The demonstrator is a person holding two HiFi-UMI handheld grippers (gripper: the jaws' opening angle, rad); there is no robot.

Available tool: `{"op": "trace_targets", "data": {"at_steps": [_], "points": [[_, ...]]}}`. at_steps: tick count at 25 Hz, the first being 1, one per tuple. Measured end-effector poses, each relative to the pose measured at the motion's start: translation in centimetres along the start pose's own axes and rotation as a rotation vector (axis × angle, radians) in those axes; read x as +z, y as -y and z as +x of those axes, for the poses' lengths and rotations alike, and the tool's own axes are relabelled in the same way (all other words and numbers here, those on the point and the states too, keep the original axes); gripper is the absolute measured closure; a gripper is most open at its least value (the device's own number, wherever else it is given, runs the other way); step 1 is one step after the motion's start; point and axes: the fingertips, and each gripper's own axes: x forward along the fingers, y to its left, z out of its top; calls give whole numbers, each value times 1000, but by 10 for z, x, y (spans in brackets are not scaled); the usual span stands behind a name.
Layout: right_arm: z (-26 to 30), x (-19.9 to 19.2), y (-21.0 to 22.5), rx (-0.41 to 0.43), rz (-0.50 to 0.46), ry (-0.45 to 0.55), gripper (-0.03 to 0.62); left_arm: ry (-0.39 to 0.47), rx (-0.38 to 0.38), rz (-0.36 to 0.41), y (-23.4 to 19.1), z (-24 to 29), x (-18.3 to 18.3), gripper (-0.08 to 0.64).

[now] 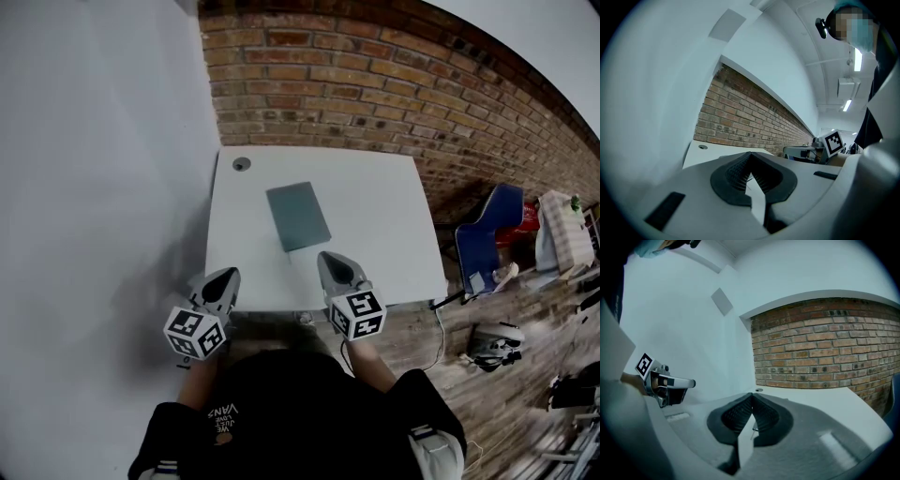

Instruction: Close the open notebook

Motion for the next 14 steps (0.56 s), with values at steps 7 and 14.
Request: {"op": "trace_targets", "data": {"at_steps": [7, 14], "points": [[-4, -3, -6, 4, 3, -5, 597, -14, 0, 2, 4, -7, -4, 554], [-4, -5, -7, -2, 4, -11, 597, -14, 2, 3, 2, -10, -6, 554]]}}
